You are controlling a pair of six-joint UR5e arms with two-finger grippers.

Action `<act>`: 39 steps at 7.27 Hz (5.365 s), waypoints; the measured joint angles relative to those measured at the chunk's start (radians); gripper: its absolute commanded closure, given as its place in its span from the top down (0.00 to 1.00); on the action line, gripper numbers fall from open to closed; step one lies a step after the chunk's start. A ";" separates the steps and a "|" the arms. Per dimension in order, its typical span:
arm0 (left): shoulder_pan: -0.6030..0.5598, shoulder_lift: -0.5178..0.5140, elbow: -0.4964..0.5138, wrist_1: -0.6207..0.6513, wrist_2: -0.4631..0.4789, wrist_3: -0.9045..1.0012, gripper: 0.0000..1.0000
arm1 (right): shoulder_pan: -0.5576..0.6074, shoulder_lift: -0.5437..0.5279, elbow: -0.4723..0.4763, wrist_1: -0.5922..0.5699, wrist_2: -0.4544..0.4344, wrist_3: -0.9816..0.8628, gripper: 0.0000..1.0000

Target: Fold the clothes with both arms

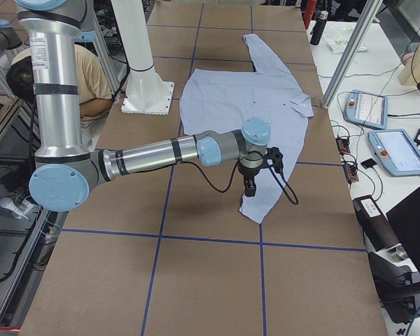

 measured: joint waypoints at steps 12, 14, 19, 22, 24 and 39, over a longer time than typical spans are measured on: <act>0.001 -0.001 -0.023 -0.015 -0.001 -0.002 0.99 | -0.102 0.137 -0.507 0.628 -0.001 0.690 0.99; 0.001 -0.001 -0.024 -0.015 -0.001 -0.002 0.99 | -0.143 0.118 -0.512 0.664 -0.012 0.827 0.98; 0.001 -0.002 -0.025 -0.015 -0.001 -0.002 0.99 | -0.208 0.087 -0.510 0.670 -0.067 0.906 0.81; 0.001 -0.003 -0.027 -0.015 -0.001 -0.003 0.99 | -0.208 0.072 -0.503 0.670 -0.069 0.909 0.75; 0.001 -0.004 -0.032 -0.015 -0.001 -0.003 0.99 | -0.207 0.049 -0.483 0.670 -0.068 0.909 0.42; 0.001 -0.006 -0.048 -0.013 -0.001 -0.004 0.99 | -0.503 0.635 -0.184 0.065 -0.416 1.141 0.00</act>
